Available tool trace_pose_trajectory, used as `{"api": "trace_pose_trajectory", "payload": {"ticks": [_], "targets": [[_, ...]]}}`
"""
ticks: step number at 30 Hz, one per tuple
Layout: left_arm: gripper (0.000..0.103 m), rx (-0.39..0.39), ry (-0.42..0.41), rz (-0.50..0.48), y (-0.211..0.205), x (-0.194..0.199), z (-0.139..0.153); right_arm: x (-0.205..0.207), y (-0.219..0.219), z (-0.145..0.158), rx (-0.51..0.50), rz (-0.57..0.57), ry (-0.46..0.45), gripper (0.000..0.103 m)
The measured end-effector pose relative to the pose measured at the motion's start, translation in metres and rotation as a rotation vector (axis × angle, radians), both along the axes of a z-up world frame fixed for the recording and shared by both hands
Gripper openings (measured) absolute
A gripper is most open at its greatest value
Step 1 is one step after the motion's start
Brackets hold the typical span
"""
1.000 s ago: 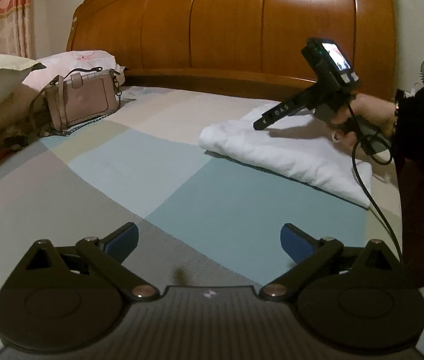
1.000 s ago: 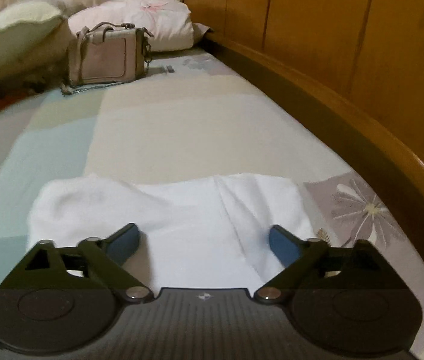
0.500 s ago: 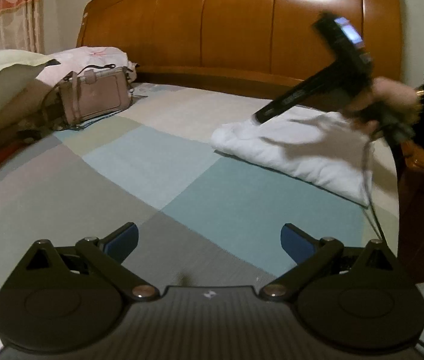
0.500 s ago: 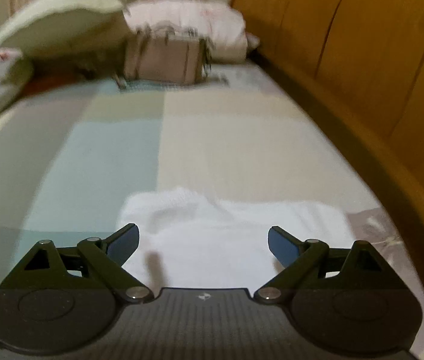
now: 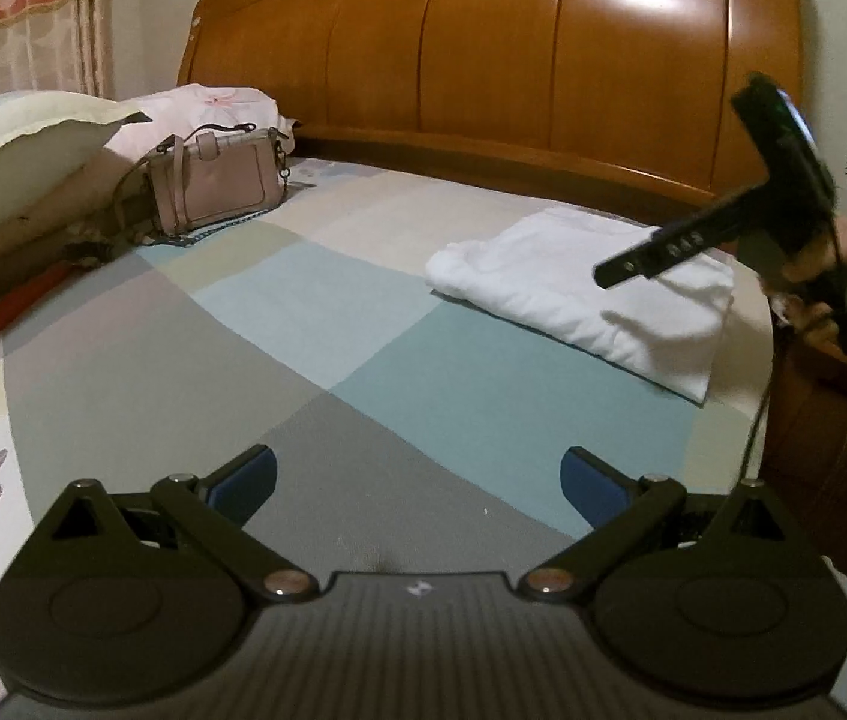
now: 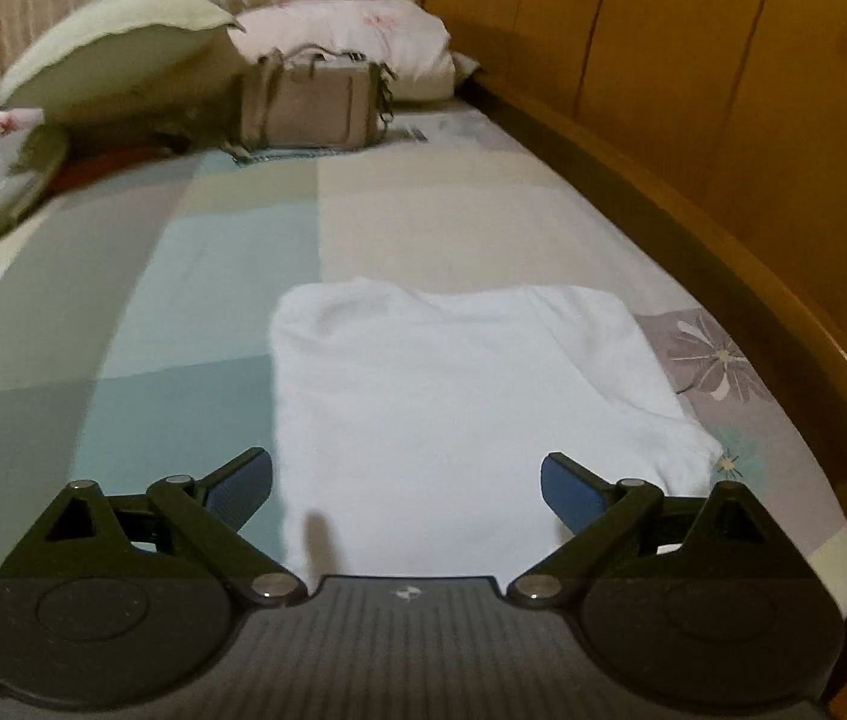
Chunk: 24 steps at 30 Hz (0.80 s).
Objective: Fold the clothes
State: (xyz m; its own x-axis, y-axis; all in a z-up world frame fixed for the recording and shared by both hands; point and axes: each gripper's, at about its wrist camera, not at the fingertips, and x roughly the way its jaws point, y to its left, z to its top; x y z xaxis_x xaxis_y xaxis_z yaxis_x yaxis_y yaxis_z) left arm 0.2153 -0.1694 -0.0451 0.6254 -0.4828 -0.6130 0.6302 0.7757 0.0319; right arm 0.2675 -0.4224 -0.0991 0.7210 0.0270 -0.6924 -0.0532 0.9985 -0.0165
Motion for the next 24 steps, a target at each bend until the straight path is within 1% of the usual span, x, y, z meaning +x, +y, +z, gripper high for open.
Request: {"api": "trace_pose_trajectory", "payload": {"ticks": [2, 3, 7, 9, 12, 16, 20, 21, 24], "targets": [[0.101, -0.003, 0.001, 0.005, 0.003, -0.005, 0.002, -0.014, 0.002, -0.007, 0.002, -0.002, 0.012, 0.099], [0.101, -0.004, 0.001, 0.009, 0.004, -0.007, 0.002, -0.019, 0.002, -0.012, 0.019, -0.001, 0.021, 0.099], [0.101, -0.013, 0.005, 0.03, 0.009, -0.016, 0.003, -0.044, 0.005, -0.034, 0.145, 0.033, 0.09, 0.099], [0.101, -0.021, 0.006, 0.039, 0.011, -0.02, 0.002, -0.054, 0.008, -0.037, 0.16, 0.042, 0.108, 0.099], [0.101, -0.032, 0.018, 0.049, 0.013, -0.023, 0.0, -0.059, 0.011, -0.03, 0.166, 0.043, 0.073, 0.099], [0.101, -0.031, 0.033, 0.065, 0.011, -0.021, -0.001, -0.052, 0.009, -0.029, 0.238, 0.027, 0.049, 0.101], [0.101, -0.029, 0.057, 0.06, 0.01, -0.018, -0.001, -0.057, 0.012, -0.04, 0.255, -0.006, 0.105, 0.102], [0.101, -0.028, 0.057, 0.064, 0.009, -0.017, -0.002, -0.062, 0.013, -0.038, 0.261, -0.005, 0.106, 0.103], [0.101, -0.023, 0.06, 0.078, 0.008, -0.013, -0.005, -0.072, 0.015, -0.024, 0.277, 0.015, 0.053, 0.103]]}}
